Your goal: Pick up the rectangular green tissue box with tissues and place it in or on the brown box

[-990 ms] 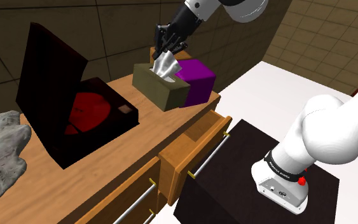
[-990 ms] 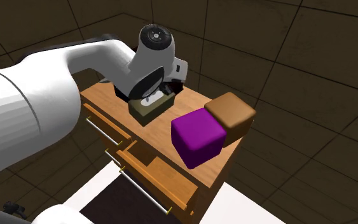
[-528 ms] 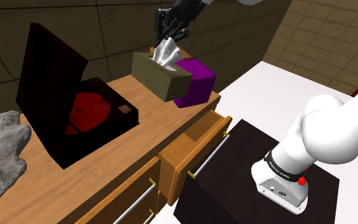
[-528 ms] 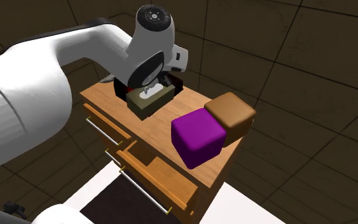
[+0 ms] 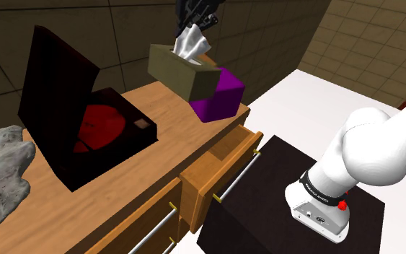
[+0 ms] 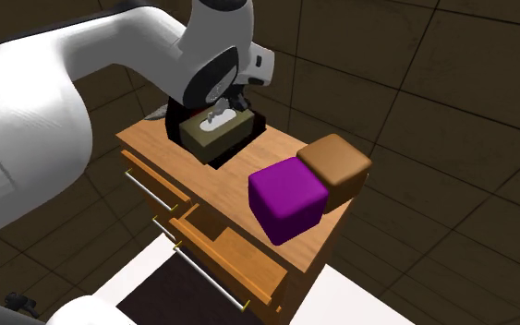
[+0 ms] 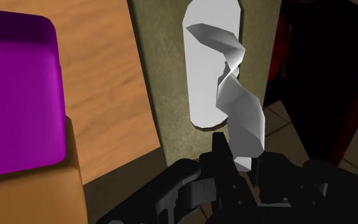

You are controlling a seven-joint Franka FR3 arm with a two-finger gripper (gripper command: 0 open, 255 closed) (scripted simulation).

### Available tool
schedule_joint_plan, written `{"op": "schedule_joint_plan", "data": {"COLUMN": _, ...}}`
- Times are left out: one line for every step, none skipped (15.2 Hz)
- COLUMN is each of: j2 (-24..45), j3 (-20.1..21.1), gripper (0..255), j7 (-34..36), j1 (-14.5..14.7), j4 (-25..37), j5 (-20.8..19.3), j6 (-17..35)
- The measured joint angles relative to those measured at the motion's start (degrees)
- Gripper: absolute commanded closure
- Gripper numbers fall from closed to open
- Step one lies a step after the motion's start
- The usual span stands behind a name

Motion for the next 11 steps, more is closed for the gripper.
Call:
{"op": "schedule_joint_plan", "data": {"j2": 0.0, "j3": -0.03, "gripper": 255, "j7": 0.3, "j1": -0.08, "j4": 0.81, "j5": -0.21, "j6": -0.77}}
{"op": "schedule_joint_plan", "data": {"j2": 0.04, "j3": -0.07, "gripper": 255, "j7": 0.51, "j1": -0.15, "j4": 1.47, "j5": -0.37, "j6": -1.37}}
{"op": "schedule_joint_plan", "data": {"j2": -0.06, "j3": -0.06, "gripper": 255, "j7": 0.7, "j1": -0.18, "j4": 1.79, "j5": -0.48, "j6": -1.77}}
{"op": "schedule_joint_plan", "data": {"j2": 0.45, "j3": -0.71, "gripper": 255, "j7": 0.06, "j1": -0.39, "j4": 2.64, "j5": -0.52, "j6": -2.38}}
{"op": "schedule_joint_plan", "data": {"j2": 1.43, "j3": -1.41, "gripper": 255, "j7": -0.63, "j1": -0.64, "j4": 3.99, "j5": -0.6, "j6": -3.03}}
{"op": "schedule_joint_plan", "data": {"j2": 2.47, "j3": -2.15, "gripper": 255, "j7": -1.4, "j1": -0.89, "j4": 5.35, "j5": -0.63, "j6": -3.68}}
{"op": "schedule_joint_plan", "data": {"j2": 3.28, "j3": -2.92, "gripper": 255, "j7": -2.28, "j1": -1.15, "j4": 6.37, "j5": -0.6, "j6": -4.24}}
{"op": "schedule_joint_plan", "data": {"j2": 4.39, "j3": -3.69, "gripper": 255, "j7": -3.06, "j1": -1.42, "j4": 7.96, "j5": -0.61, "j6": -5.06}}
{"op": "schedule_joint_plan", "data": {"j2": 6.0, "j3": -4.76, "gripper": 255, "j7": -4.41, "j1": -1.76, "j4": 9.53, "j5": -0.43, "j6": -5.53}}
{"op": "schedule_joint_plan", "data": {"j2": 6.81, "j3": -5.55, "gripper": 255, "j7": -5.33, "j1": -2.04, "j4": 10.62, "j5": -0.31, "j6": -6.21}}
{"op": "schedule_joint_plan", "data": {"j2": 7.87, "j3": -6.63, "gripper": 255, "j7": -6.6, "j1": -2.43, "j4": 12.08, "j5": -0.12, "j6": -7.14}}
